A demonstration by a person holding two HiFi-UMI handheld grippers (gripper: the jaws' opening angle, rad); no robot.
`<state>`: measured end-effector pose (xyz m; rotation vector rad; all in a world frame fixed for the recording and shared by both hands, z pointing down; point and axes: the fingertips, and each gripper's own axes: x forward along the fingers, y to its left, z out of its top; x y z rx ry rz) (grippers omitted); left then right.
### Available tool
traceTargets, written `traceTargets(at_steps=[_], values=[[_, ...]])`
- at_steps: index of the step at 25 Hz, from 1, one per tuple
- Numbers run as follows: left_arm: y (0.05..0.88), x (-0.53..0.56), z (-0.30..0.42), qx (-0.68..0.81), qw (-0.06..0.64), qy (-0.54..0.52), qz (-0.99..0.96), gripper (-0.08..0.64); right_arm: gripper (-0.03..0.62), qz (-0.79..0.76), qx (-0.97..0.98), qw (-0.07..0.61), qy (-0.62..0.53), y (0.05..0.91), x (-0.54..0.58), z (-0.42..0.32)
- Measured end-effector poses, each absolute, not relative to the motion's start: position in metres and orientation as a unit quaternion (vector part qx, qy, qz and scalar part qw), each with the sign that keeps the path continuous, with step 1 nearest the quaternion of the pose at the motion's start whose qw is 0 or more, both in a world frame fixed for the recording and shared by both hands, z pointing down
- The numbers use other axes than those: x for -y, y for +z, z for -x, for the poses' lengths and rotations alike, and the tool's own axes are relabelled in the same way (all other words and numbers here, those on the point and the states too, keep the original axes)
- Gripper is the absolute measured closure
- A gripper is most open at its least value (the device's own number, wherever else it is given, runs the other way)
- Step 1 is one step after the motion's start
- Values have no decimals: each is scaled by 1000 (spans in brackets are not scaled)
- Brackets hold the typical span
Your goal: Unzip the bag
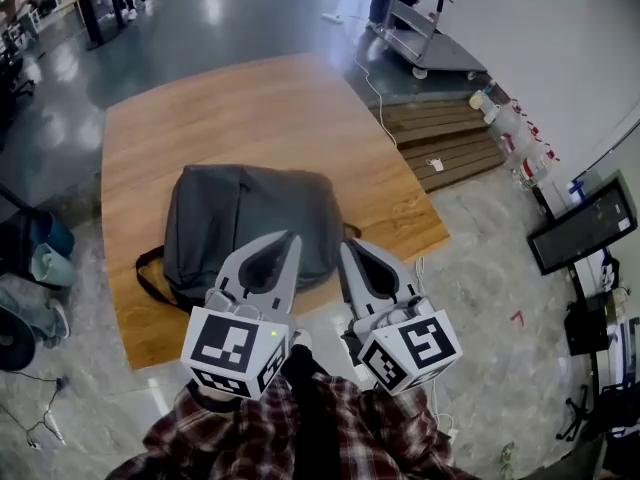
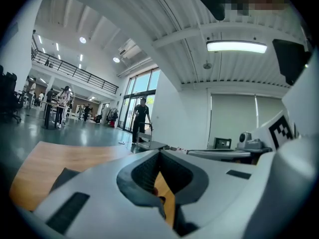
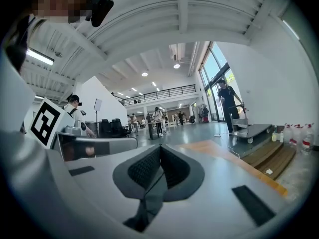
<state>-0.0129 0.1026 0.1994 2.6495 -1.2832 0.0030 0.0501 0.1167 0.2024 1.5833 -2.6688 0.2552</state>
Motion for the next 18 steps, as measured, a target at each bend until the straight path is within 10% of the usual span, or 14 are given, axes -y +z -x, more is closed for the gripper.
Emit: traceTargets(at_steps=[18], values=[[218,20,13,499,127,14,-857,551,581,-431,894,44,113,224,10,-42]])
